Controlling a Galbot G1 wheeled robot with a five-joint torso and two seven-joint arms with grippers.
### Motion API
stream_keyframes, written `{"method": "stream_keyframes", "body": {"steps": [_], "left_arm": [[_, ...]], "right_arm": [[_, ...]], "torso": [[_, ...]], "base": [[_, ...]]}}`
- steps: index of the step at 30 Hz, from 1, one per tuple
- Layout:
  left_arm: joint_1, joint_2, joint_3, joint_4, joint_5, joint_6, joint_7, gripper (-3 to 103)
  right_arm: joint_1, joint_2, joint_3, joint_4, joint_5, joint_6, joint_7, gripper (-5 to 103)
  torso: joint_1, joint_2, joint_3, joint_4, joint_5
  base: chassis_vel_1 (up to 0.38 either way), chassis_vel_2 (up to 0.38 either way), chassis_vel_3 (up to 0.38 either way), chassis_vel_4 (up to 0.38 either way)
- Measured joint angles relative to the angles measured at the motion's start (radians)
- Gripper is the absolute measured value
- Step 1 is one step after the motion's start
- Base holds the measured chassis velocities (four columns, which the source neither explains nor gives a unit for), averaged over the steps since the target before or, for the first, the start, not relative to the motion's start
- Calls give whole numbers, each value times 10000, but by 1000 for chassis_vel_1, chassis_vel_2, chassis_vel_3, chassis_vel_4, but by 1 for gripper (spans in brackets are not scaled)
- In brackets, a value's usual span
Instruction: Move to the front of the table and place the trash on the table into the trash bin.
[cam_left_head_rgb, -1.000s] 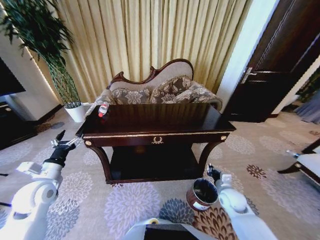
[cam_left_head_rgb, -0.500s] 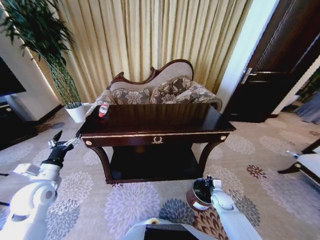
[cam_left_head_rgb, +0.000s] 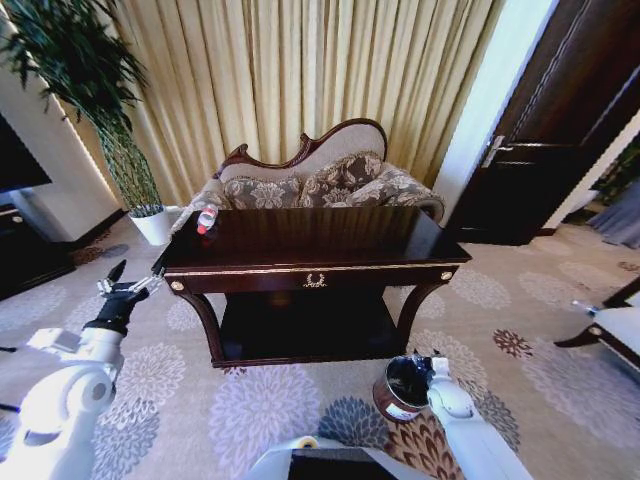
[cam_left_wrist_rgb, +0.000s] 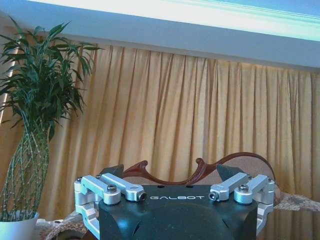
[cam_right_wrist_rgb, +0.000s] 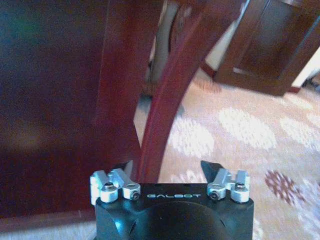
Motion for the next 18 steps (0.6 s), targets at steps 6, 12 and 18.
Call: {"method": "stream_keyframes", "body": {"steps": [6, 12, 18], "left_arm": [[64, -8, -22, -52, 0, -25, -13, 100], [202, -53, -37, -128, 17, -86, -46, 100], [248, -92, -37, -244, 27, -93, -68, 100]], "right_arm": [[-236, -130, 13, 1748, 864, 769, -68, 97], [-649, -232, 7, 4707, 2509, 1088, -143, 100], [-1101, -429, 106, 6227, 2462, 1511, -586, 100]], "torso": [[0, 1, 0, 0, -2], [0, 1, -1, 4, -2], [-1, 1, -1, -3, -2]], "base": [[0, 0, 0, 0], [0, 0, 0, 0], [0, 0, 0, 0]]}}
